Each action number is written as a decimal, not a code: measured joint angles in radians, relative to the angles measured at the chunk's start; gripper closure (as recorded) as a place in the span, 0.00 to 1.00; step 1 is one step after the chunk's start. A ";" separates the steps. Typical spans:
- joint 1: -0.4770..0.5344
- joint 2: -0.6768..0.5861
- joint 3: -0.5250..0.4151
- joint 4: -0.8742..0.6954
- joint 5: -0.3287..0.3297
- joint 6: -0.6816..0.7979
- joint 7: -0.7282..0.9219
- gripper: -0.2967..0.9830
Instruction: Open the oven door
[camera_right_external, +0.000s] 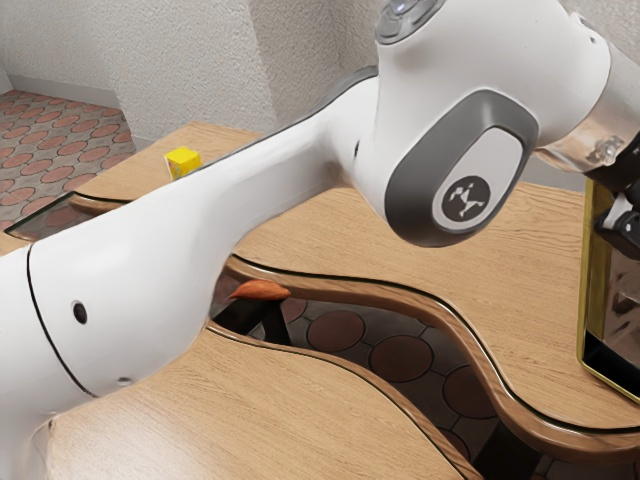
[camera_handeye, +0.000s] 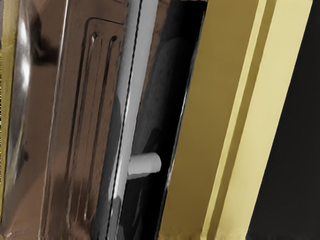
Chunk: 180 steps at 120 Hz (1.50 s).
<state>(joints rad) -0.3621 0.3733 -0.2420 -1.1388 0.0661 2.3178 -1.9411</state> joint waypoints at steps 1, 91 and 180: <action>-0.002 -0.013 0.001 -0.014 0.005 0.002 -0.006 0.23; -0.080 -0.045 0.010 -0.172 0.289 0.047 -0.297 0.23; -0.121 -0.413 0.068 -0.671 0.263 0.053 -0.406 0.24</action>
<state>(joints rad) -0.4832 -0.0392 -0.1738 -1.8094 0.3288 2.3706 -2.3467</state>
